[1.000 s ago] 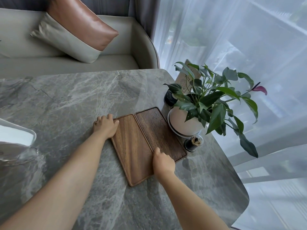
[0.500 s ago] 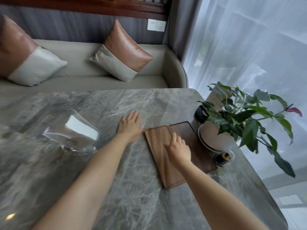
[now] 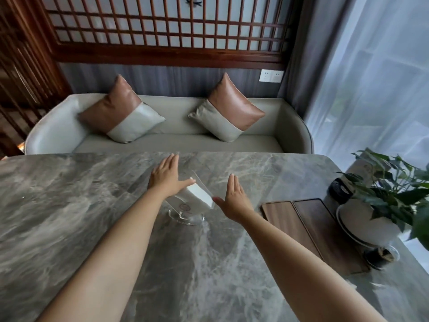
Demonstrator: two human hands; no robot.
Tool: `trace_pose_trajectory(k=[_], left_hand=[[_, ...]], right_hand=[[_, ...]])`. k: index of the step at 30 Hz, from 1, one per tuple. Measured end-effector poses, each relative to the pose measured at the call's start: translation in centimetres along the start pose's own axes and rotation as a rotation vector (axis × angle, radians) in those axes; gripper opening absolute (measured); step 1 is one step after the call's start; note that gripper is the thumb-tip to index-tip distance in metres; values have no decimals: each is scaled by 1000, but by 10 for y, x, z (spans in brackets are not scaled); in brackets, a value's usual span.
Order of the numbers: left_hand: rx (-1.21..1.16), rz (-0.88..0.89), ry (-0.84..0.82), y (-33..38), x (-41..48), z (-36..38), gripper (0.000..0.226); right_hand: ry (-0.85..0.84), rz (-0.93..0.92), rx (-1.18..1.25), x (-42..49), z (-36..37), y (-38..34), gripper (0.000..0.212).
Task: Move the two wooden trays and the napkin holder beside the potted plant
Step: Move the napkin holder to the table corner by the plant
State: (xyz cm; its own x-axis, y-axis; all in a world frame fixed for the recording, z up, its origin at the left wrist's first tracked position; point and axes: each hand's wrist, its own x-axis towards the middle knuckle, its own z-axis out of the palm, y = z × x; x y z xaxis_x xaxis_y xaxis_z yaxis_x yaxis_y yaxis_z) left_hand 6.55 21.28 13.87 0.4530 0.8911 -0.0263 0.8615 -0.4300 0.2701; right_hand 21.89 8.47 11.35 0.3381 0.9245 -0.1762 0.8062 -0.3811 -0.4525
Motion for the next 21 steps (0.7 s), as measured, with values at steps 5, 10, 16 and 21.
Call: trace_pose_trajectory(k=[5,10,16,21], left_hand=[[69,-41,-97,-48,-8,3,121],[80,-14,-219,-62,3,16,123],[27,37,-312,-66,18,30,114],[-68,66,-356,-71,26,40,103]], right_hand=[[-46,-6,-18,5,17,-26,94],[-84,38,-59,10,29,-37,96],[-89,103,-51,22,41,-42,95],[-75,126,-17,29,53,-47,89]])
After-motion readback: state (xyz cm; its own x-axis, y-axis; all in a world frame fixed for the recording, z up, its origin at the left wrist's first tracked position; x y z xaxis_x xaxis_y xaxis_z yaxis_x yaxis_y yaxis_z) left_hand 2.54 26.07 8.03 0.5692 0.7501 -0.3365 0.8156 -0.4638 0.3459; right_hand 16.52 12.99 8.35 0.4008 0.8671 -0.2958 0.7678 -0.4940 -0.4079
